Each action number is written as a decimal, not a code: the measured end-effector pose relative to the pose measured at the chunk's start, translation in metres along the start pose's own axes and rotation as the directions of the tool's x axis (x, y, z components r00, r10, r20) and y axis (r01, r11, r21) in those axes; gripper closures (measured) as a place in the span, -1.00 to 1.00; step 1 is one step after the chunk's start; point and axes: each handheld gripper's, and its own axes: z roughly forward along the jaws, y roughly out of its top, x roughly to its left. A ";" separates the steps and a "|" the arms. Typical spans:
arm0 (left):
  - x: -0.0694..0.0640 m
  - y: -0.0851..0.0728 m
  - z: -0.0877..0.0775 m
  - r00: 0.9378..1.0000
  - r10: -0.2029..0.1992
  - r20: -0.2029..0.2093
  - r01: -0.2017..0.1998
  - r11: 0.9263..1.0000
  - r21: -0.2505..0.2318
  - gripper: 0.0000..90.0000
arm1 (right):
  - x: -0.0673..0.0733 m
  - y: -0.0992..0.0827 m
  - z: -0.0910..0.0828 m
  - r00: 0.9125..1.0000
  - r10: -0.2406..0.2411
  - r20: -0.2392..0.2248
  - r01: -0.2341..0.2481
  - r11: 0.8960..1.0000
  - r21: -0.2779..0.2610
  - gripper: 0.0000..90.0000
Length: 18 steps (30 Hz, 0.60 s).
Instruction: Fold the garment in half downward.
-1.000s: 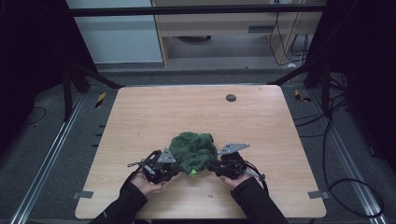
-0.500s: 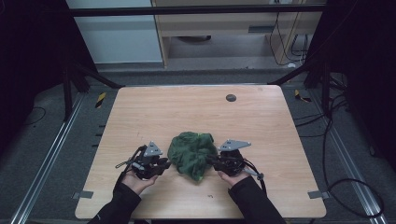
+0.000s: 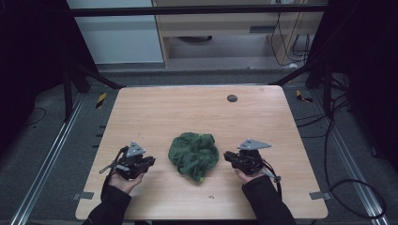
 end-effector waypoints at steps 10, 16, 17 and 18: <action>0.039 -0.023 -0.008 0.991 -0.090 -0.104 0.088 0.996 -0.025 0.53 | -0.048 -0.017 -0.035 0.980 0.115 0.165 -0.108 0.993 -0.053 0.38; 0.052 -0.029 -0.007 0.983 -0.111 -0.145 0.107 0.994 -0.031 0.24 | -0.065 -0.026 -0.046 0.963 0.141 0.228 -0.129 0.989 -0.066 0.09; 0.053 -0.030 -0.007 0.982 -0.114 -0.151 0.111 0.993 -0.031 0.20 | -0.067 -0.027 -0.048 0.960 0.143 0.242 -0.129 0.989 -0.073 0.05; 0.055 -0.030 -0.007 0.980 -0.117 -0.160 0.113 0.993 -0.033 0.16 | -0.069 -0.028 -0.050 0.955 0.148 0.256 -0.131 0.988 -0.081 0.01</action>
